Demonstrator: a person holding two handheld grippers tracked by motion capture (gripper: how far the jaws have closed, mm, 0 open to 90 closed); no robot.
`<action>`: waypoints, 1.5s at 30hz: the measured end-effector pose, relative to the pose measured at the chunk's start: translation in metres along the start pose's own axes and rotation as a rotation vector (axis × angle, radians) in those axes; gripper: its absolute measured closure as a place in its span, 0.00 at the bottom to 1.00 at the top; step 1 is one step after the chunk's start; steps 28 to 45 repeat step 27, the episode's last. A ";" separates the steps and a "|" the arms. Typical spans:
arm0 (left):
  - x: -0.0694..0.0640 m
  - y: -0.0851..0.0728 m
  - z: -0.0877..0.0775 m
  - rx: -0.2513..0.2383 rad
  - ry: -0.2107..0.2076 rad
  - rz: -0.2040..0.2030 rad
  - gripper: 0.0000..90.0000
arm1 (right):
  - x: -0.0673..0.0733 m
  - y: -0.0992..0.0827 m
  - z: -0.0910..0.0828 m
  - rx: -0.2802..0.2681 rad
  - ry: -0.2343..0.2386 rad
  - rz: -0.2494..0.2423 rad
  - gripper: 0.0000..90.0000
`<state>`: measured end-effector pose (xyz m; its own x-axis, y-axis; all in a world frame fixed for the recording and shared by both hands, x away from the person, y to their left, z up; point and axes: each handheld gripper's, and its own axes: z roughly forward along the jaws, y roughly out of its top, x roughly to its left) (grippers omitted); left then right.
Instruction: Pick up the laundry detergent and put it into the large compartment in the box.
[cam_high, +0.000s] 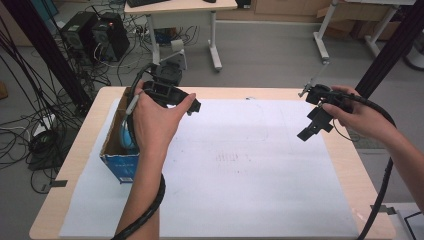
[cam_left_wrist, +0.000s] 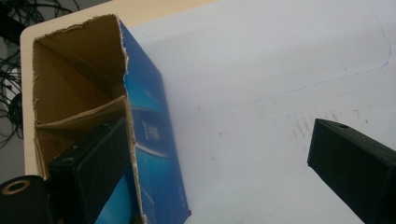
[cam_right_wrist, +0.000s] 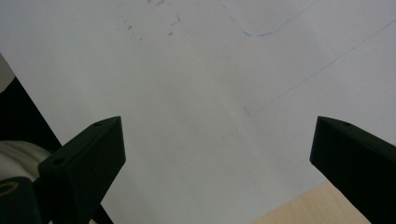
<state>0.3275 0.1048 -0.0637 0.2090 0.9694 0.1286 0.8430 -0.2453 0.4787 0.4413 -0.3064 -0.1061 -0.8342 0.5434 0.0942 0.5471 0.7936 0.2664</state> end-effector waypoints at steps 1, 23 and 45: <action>0.000 0.000 0.000 0.001 0.000 -0.001 0.07 | 0.000 0.000 0.000 0.001 -0.001 -0.002 0.04; -0.001 -0.007 -0.002 -0.005 -0.002 -0.002 0.07 | 0.003 -0.001 0.002 0.008 -0.010 -0.014 0.04; -0.001 -0.014 -0.005 -0.019 -0.001 -0.011 0.07 | 0.008 0.000 0.003 0.019 -0.021 -0.028 0.04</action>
